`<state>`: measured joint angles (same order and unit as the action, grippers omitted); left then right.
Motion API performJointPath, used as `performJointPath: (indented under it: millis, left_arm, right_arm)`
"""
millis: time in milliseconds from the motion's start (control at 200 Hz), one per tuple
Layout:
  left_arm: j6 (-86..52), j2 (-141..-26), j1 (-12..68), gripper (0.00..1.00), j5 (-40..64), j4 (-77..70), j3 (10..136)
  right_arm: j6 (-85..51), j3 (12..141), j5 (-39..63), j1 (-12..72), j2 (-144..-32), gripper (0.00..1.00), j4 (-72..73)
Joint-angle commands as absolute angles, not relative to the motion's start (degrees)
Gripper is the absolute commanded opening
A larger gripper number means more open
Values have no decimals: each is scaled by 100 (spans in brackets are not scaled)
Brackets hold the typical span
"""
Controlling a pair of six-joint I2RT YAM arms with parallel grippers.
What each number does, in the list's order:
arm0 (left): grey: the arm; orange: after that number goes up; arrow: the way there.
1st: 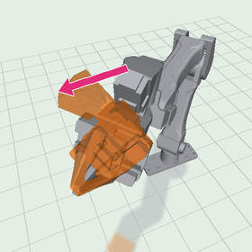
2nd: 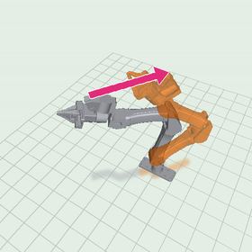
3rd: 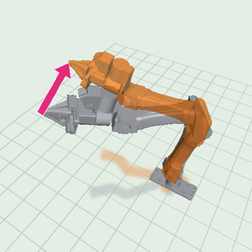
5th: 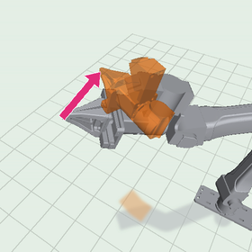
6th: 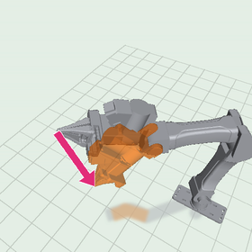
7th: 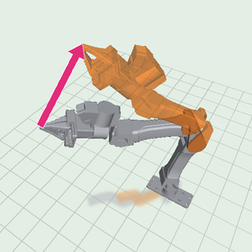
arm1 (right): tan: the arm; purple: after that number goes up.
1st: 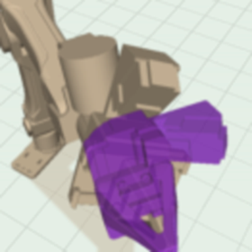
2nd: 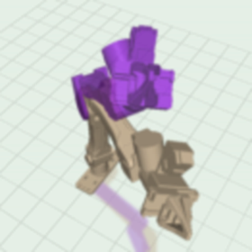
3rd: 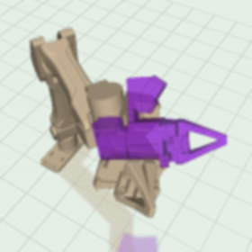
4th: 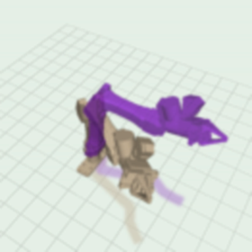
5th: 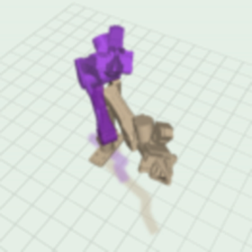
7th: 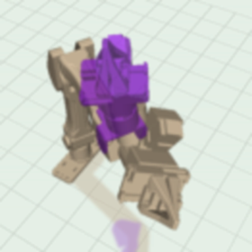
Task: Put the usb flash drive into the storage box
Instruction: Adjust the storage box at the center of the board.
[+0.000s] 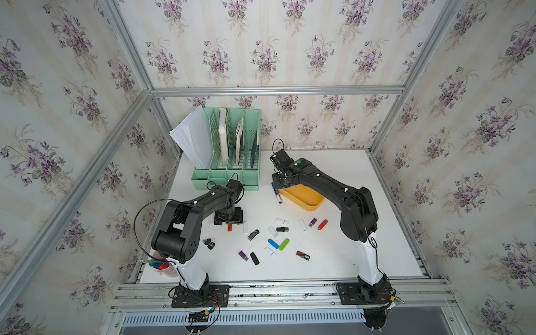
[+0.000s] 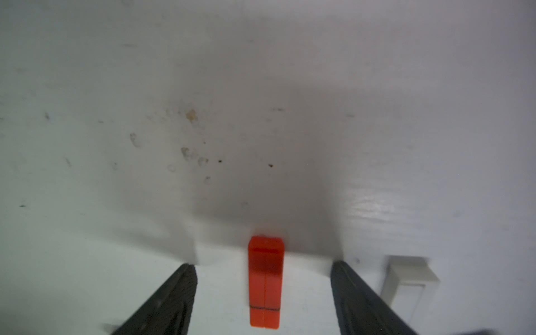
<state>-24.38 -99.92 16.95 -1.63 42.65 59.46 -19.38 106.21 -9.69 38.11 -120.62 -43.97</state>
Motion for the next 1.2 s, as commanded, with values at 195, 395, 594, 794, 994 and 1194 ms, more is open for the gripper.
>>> performJointPath:
  millis: [195,395,594,794,994,1194]
  left_arm:
    - [-2443,-10037,1701,78,-70,4311,5968]
    - [-2457,-10037,1729,78,-26,4277,5924]
    - [-2443,-10037,1726,78,-62,4289,5931]
    - [-2430,-10070,1727,78,-89,4289,5940]
    - [-2442,-10076,1725,78,-70,4279,5933]
    - [-2417,-10078,1724,78,-73,4294,5970]
  right_arm:
    - [-1534,9620,-520,3165,-11858,0,-3860]
    - [-1231,10277,373,2866,-12626,0,-3487]
    - [-1079,10670,1346,2874,-13104,0,-3278]
    - [-732,10574,2365,2892,-13067,0,-3261]
    - [-42,10329,3262,2953,-12914,0,-3446]
    - [421,10100,3847,3013,-12813,0,-3794]
